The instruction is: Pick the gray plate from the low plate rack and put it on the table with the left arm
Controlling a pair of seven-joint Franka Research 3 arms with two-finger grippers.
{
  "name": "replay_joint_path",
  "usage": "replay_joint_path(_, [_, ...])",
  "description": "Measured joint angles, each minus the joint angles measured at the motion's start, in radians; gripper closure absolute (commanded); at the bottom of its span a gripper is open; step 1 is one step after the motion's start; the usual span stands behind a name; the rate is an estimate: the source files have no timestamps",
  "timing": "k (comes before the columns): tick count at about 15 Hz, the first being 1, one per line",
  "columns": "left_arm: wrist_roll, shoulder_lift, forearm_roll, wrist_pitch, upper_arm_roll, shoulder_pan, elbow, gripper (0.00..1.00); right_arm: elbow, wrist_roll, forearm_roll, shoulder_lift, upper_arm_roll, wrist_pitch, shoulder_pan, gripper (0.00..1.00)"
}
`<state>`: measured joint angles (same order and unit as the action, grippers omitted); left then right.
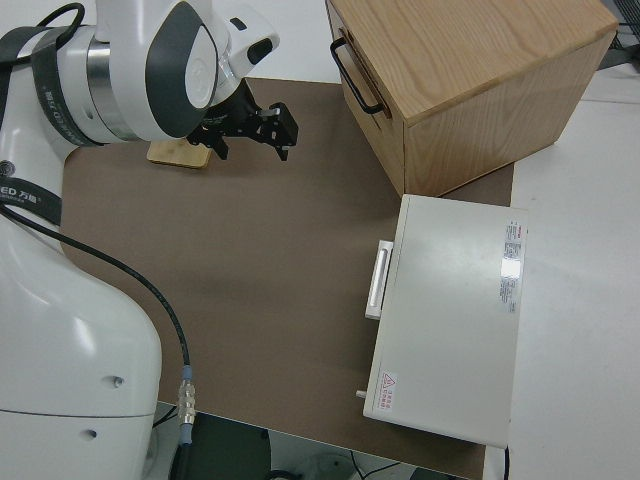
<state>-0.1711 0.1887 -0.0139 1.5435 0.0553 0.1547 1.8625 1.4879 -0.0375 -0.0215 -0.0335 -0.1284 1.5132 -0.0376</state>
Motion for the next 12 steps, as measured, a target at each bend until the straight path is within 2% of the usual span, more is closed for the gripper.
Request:
replay_joint_path(6, [-0.048, 0.001, 0.028, -0.008, -0.038, 0.001, 0.003, 0.0, 0.0, 0.0, 0.0, 0.0, 0.0, 0.0, 0.0, 0.017])
replay_joint_path(12, [-0.089, 0.01, 0.029, 0.002, -0.053, 0.026, 0.041, 0.0, 0.0, 0.0, 0.0, 0.0, 0.0, 0.0, 0.0, 0.017])
